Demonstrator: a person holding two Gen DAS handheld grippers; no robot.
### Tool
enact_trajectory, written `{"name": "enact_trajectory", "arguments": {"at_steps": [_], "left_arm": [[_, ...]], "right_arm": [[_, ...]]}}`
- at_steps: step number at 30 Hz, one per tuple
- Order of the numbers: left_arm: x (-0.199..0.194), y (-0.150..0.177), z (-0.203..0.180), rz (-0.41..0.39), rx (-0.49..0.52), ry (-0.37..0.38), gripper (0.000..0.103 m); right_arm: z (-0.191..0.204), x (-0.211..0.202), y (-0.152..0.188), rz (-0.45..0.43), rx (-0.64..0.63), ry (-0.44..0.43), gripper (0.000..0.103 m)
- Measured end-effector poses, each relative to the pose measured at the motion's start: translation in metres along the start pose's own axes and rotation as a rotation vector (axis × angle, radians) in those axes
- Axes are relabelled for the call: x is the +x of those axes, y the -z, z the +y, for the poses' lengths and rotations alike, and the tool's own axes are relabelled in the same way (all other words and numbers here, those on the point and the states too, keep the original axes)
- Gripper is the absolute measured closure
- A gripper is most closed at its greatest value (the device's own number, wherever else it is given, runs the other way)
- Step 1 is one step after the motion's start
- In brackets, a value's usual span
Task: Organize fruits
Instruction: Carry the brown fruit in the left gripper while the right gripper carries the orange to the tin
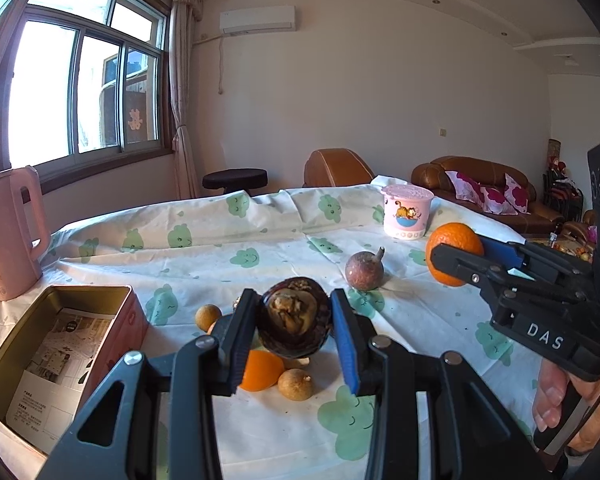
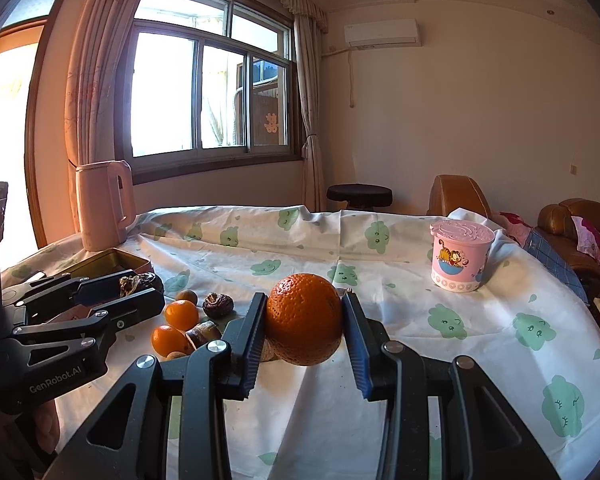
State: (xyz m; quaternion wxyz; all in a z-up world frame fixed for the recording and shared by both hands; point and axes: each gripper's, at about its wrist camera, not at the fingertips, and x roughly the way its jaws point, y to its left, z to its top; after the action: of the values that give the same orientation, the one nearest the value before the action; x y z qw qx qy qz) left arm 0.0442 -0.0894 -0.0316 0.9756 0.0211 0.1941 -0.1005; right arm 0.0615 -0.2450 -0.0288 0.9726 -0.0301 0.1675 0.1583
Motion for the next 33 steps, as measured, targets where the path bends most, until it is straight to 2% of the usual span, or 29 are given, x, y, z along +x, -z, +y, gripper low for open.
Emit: {"name": "enact_trajectory", "arguments": {"at_steps": [11,33], "left_arm": [[-0.014,0.001,0.003,-0.029,0.014,-0.027,0.064],[-0.034,0.009,0.089,-0.009,-0.093,-0.151,0.064]], "right_arm": [[0.009,-0.002,-0.001,-0.013,-0.04,0.006,0.064],[0.109,0.026,-0.046,-0.004,-0.138,-0.199,0.063]]}}
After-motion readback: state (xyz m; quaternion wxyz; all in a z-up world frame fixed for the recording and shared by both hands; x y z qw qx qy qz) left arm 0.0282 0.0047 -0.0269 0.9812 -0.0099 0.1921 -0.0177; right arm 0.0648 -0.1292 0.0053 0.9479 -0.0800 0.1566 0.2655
